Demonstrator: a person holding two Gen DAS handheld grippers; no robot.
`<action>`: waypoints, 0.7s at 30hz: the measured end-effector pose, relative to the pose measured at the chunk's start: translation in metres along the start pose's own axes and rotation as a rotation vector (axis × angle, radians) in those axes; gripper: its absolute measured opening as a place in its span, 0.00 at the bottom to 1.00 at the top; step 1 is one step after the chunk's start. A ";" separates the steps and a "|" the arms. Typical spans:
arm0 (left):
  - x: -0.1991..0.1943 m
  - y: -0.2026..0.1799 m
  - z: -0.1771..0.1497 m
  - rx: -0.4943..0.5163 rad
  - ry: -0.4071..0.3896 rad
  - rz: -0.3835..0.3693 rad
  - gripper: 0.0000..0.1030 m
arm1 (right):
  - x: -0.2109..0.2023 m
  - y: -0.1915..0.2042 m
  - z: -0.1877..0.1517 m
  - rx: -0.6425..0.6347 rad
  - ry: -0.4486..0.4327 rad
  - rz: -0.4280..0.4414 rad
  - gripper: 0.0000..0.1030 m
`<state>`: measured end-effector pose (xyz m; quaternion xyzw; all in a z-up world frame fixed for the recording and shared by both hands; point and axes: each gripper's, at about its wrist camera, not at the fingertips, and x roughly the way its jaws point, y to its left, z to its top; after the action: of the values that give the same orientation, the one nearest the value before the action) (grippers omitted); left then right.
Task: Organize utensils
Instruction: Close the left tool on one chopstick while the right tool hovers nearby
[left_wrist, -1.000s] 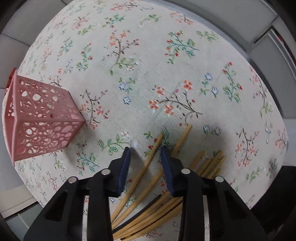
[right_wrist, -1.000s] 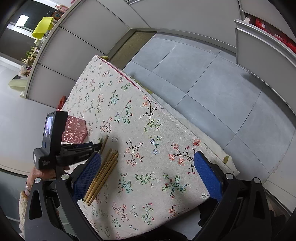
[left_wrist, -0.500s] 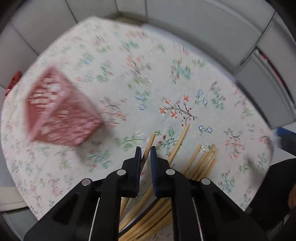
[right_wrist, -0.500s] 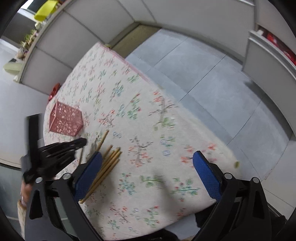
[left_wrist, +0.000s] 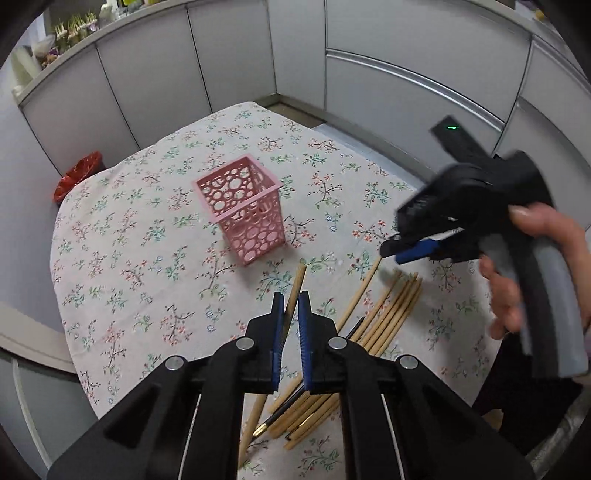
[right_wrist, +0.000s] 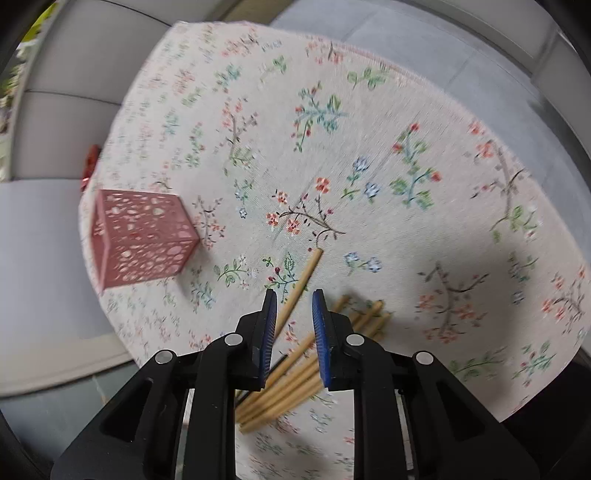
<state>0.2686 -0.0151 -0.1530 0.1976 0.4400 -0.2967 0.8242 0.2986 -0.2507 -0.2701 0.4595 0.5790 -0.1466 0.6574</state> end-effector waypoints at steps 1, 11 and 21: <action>-0.001 0.002 -0.002 -0.006 -0.010 0.006 0.07 | 0.005 0.006 0.000 0.005 0.003 -0.022 0.17; -0.028 0.029 -0.006 -0.087 -0.105 0.032 0.06 | 0.028 0.031 0.001 0.048 -0.019 -0.176 0.07; -0.032 0.056 -0.016 -0.198 -0.124 0.054 0.06 | 0.035 0.018 0.006 0.082 -0.085 -0.099 0.00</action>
<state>0.2820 0.0465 -0.1305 0.1080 0.4098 -0.2413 0.8730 0.3259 -0.2336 -0.2943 0.4504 0.5660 -0.2218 0.6539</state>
